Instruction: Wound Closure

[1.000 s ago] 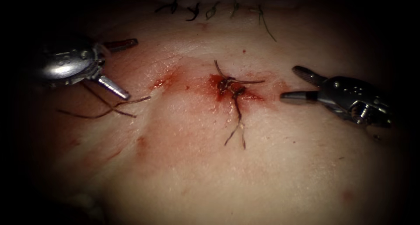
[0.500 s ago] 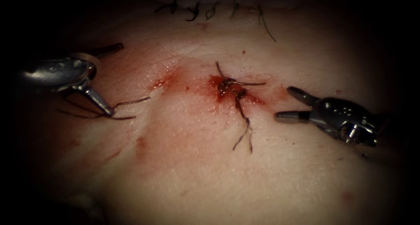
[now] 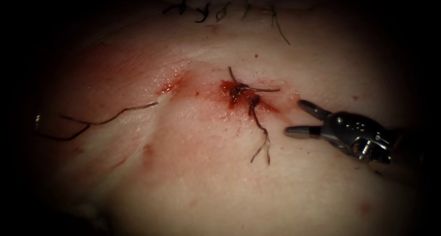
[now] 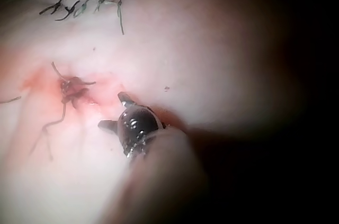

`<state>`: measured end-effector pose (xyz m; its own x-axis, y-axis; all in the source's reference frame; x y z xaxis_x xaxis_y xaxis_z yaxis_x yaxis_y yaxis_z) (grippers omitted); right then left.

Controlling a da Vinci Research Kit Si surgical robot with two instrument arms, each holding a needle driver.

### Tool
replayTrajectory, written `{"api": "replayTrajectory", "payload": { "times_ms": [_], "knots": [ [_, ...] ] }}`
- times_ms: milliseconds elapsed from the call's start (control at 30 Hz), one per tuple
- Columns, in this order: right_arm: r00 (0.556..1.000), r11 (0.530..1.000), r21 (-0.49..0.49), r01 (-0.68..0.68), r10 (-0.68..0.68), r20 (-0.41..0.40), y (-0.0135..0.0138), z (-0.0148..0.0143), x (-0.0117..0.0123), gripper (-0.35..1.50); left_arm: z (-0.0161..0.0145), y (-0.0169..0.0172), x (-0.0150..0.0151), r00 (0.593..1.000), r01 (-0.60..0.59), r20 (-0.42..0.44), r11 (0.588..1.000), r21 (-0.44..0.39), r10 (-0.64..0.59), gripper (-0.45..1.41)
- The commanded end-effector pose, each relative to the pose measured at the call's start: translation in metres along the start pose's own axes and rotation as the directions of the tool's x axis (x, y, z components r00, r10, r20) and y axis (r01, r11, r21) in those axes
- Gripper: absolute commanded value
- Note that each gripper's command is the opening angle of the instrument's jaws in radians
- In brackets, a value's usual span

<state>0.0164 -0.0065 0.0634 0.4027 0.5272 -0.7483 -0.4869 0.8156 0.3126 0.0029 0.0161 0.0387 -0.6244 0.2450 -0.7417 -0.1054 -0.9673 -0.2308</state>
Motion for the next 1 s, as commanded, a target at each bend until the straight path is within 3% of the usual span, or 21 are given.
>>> {"api": "replayTrajectory", "payload": {
  "times_ms": [33,200,333,467,633,700,867,1000],
  "knots": [
    [1.000,1.000,0.007,-0.003,0.003,-0.001,-0.0004,0.0004,-0.0004,1.48,-0.0001,-0.0005,0.0003,1.000,0.002,-0.003,1.000,0.007,-0.002,1.23],
    [1.000,1.000,0.005,-0.003,0.003,0.000,-0.0010,-0.0003,-0.0004,1.48,-0.0032,-0.0024,0.0019,1.000,0.016,-0.022,0.999,0.048,-0.015,1.20],
    [1.000,1.000,0.001,-0.009,0.009,-0.009,-0.0010,-0.0005,0.0000,1.48,-0.0023,-0.0005,0.0034,0.997,0.020,-0.069,0.999,0.033,-0.017,1.16],
    [1.000,1.000,0.001,-0.016,0.016,-0.008,-0.0009,-0.0009,0.0006,1.48,0.0016,0.0039,0.0044,0.985,0.000,-0.173,1.000,-0.008,-0.001,1.06],
    [1.000,0.999,0.011,-0.030,0.030,-0.001,-0.0004,-0.0023,0.0021,1.48,0.0090,0.0102,0.0048,0.950,-0.099,-0.301,0.994,-0.039,0.083,0.79],
    [0.999,0.999,0.010,-0.037,0.037,-0.003,-0.0004,-0.0030,0.0027,1.48,0.0121,0.0118,0.0047,0.930,-0.149,-0.343,0.989,-0.025,0.131,0.79],
    [0.998,0.998,0.007,-0.063,0.063,-0.021,-0.0002,-0.0045,0.0043,1.48,0.0190,0.0141,0.0040,0.904,-0.219,-0.371,0.976,0.016,0.210,0.78],
    [0.997,0.998,0.005,-0.059,0.059,-0.042,-0.0001,-0.0057,0.0053,1.48,0.0241,0.0162,0.0028,0.872,-0.330,-0.361,0.942,0.064,0.330,0.79]
  ]
}}
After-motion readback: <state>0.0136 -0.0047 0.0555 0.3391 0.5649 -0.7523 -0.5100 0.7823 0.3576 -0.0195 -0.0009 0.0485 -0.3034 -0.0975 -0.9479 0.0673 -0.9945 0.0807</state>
